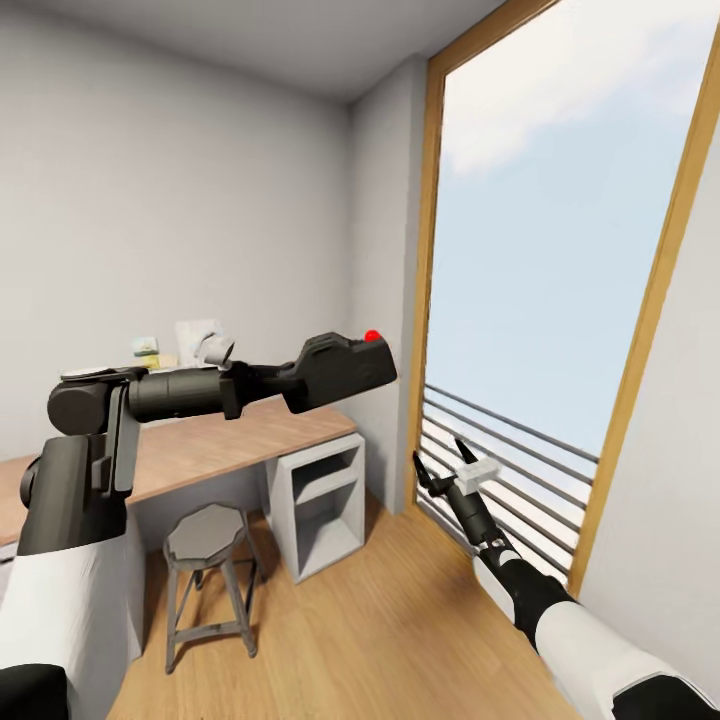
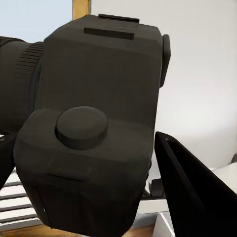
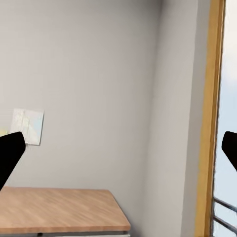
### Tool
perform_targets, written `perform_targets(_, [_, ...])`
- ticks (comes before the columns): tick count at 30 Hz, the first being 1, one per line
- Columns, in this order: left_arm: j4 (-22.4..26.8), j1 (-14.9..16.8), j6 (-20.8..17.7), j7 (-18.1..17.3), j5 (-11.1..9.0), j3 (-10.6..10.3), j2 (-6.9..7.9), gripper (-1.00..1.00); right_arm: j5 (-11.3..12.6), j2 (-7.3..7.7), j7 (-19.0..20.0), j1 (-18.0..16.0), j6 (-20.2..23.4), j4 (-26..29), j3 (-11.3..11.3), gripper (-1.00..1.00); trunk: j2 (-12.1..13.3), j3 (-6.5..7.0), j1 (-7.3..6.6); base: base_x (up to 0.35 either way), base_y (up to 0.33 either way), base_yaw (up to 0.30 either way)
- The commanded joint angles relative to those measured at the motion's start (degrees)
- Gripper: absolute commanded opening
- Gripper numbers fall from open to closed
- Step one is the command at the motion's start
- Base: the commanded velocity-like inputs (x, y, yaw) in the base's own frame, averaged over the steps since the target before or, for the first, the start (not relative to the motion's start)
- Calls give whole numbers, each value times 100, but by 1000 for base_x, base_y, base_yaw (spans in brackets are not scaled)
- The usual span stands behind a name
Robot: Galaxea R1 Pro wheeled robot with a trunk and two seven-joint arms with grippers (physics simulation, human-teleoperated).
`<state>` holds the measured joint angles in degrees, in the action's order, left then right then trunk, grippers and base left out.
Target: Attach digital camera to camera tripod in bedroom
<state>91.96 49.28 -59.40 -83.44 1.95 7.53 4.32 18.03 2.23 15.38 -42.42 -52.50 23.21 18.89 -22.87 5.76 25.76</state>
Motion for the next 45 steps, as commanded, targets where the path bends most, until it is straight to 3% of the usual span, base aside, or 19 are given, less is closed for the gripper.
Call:
perform_targets(1, [-1, 3, -60, -41, 18, 3, -1, -100, 61, 5, 20, -3, -14, -2, 36, 100, -4, -3, 2, 0, 0, 276])
perform_targets(45, [-104, 3, -60, -41, 16, 11, -1, -100, 61, 5, -145, -3, -7, -2, 36, 100, -4, -3, 2, 0, 0, 272])
